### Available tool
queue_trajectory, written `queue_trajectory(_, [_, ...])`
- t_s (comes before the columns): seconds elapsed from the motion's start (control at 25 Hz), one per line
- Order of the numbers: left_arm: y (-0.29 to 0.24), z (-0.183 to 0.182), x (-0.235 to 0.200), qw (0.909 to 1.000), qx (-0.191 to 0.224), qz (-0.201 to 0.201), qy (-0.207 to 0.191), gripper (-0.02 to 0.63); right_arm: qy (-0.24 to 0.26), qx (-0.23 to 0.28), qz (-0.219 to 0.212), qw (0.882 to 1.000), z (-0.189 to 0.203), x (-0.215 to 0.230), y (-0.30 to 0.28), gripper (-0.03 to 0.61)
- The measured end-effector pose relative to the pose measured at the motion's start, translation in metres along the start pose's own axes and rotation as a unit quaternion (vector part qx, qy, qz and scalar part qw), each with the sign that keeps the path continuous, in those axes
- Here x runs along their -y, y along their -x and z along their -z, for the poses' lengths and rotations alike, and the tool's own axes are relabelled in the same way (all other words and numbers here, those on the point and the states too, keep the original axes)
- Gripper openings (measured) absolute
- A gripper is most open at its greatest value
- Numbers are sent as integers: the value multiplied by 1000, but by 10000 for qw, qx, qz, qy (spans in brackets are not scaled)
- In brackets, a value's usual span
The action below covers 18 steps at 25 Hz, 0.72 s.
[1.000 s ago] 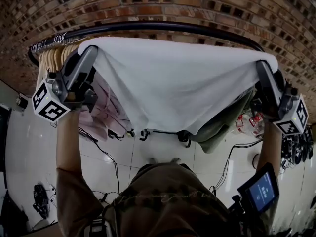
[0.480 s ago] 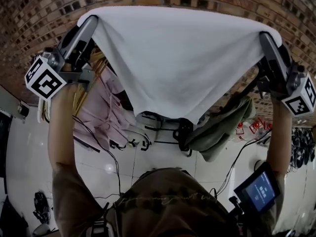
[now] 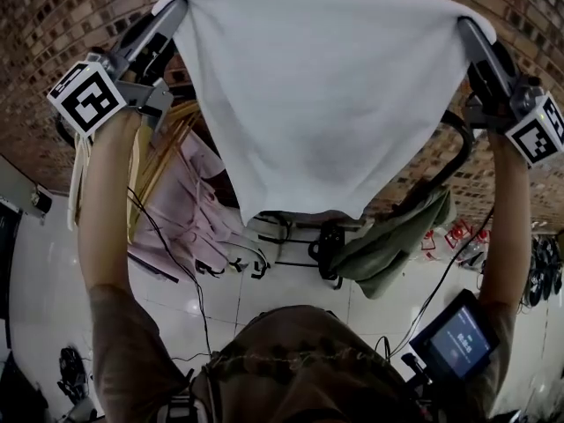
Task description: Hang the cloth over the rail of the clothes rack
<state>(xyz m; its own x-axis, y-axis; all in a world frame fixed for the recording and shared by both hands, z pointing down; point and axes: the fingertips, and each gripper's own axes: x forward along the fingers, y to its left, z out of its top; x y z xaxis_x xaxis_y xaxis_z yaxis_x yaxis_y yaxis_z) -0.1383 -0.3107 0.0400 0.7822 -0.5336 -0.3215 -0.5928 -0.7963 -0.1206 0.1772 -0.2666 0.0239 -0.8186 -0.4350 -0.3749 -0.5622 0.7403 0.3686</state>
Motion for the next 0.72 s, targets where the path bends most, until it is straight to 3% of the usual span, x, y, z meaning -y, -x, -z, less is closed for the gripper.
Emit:
queue_trajectory(0.24, [-12,3,-28,9986,-14,-482,-224,12,19,-92,212,9997,14,24,-19,8])
queue_trajectory(0.52, [-28,9,-48,9967,-78,-635,-489,12,19,-252,382,9990,37,51,-28,8])
queue_trajectory(0.72, [-37,16,-53,9962,-249,-720,-417,12,-174,-338,552,9977,46,63,-28,8])
